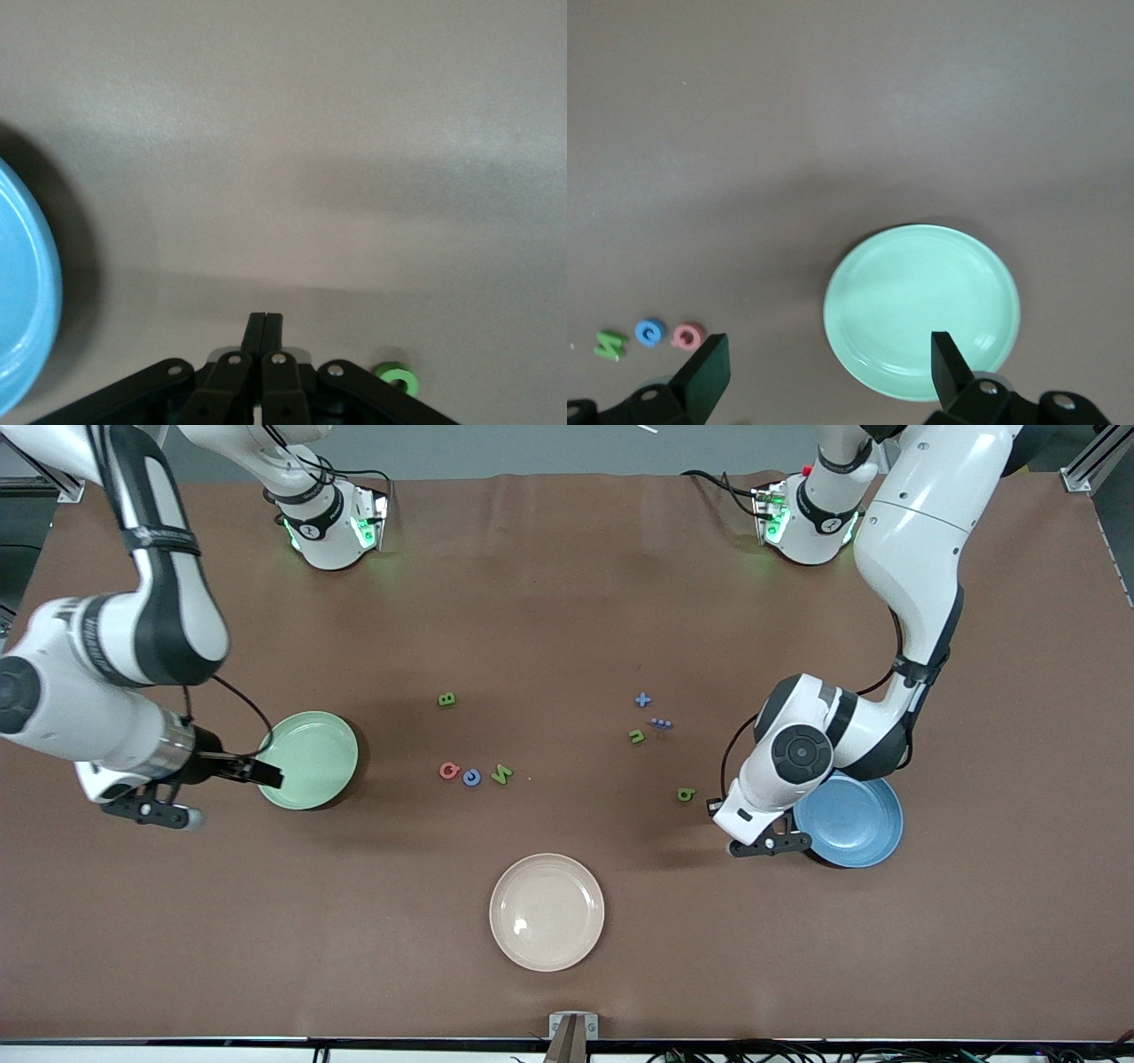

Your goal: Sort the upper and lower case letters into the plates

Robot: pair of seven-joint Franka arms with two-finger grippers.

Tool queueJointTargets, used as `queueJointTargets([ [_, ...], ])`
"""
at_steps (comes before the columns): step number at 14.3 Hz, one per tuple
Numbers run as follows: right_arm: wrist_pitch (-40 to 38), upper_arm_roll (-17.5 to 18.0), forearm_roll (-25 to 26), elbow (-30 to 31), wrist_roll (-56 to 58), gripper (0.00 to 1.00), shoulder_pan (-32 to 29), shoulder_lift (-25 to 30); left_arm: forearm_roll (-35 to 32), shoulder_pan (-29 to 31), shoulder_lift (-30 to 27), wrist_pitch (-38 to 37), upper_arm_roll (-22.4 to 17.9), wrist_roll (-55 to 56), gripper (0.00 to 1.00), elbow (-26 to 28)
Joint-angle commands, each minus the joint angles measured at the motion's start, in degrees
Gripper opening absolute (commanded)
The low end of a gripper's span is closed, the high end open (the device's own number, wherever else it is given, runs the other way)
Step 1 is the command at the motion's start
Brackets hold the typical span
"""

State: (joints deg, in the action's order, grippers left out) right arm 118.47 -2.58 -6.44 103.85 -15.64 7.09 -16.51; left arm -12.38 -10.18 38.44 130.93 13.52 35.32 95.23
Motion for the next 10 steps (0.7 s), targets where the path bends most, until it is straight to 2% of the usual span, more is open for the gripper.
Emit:
queueJointTargets([
  [1,6.4,-0.3,-0.3,5.8,-5.0,1.00,2.7,0.8,-0.4,-0.6,-0.2,-0.5,0.1,3.1,0.29,0.9],
  [3,8.3,-0.3,0.0,6.8,-9.3,1.00,5.0,-0.4,-0.3,-2.0,0.0,-0.4,0.1,4.4,0.44,1.4],
  [5,10.6,-0.3,0.3,7.7,-12.8,1.00,6.9,-1.4,-0.3,-3.4,0.3,-0.1,0.1,6.8,0.52,1.4],
  [7,14.0,-0.3,0.3,9.3,-15.0,1.00,8.2,-2.2,-0.3,-4.9,0.9,0.6,0.0,9.2,0.55,1.4],
  [10,19.0,-0.4,0.5,12.1,-19.6,1.00,11.5,-3.4,-0.3,-5.4,1.5,3.7,0.1,10.9,0.56,2.9],
])
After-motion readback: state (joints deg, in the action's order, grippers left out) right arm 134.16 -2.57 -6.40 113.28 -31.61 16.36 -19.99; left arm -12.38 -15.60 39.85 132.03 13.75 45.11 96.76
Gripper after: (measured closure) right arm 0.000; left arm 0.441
